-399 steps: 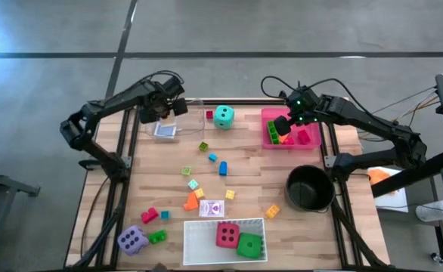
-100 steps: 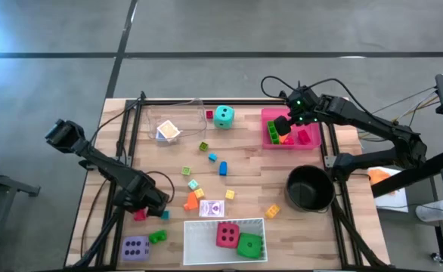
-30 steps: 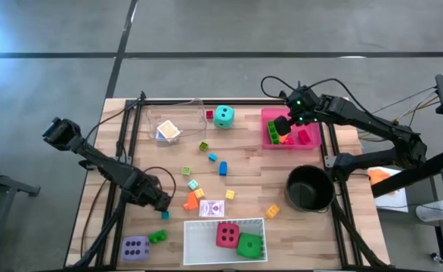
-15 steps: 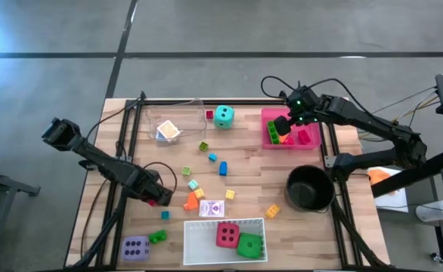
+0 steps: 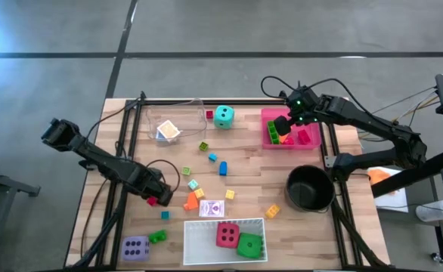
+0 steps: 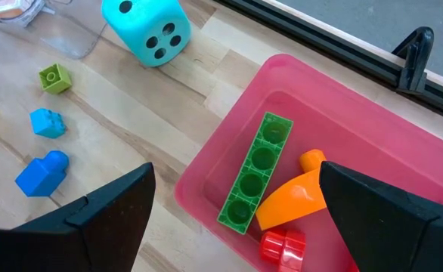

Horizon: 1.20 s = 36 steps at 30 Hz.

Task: Pick & Place Toys
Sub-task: Put the red game piece into the red bin

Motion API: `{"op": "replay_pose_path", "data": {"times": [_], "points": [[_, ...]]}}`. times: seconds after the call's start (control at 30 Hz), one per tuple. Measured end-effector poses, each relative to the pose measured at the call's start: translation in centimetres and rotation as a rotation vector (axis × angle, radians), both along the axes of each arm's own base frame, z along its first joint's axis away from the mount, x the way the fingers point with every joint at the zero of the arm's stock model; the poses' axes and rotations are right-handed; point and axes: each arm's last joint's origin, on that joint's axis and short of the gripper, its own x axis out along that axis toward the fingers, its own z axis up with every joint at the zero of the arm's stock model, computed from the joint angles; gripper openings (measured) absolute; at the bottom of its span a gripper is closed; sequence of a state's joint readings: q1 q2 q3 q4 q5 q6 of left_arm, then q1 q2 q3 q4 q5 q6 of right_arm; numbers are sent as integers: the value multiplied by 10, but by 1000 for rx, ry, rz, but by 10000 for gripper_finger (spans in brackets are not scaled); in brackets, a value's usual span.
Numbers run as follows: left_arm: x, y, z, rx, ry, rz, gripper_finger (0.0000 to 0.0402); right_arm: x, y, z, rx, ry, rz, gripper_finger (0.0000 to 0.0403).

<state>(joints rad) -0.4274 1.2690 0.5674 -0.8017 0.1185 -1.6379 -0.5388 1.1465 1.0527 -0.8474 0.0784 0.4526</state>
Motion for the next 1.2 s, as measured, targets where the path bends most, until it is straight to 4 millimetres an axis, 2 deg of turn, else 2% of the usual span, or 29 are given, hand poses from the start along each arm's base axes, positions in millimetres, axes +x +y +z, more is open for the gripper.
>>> {"op": "replay_pose_path", "data": {"times": [0.27,0.37,0.8,1.07,1.2], "points": [[2,-1,0,-13,-21,-12,362,0,0,0,0,0,0,366],[3,-1,0,-15,-27,-16,349,0,0,0,0,0,0,366],[3,-2,0,-17,-31,-19,209,0,0,0,0,0,0,366],[3,-2,0,-20,-35,-20,141,0,0,0,0,0,0,366],[3,-2,0,-21,-35,-19,137,0,0,0,0,0,0,366]]}}
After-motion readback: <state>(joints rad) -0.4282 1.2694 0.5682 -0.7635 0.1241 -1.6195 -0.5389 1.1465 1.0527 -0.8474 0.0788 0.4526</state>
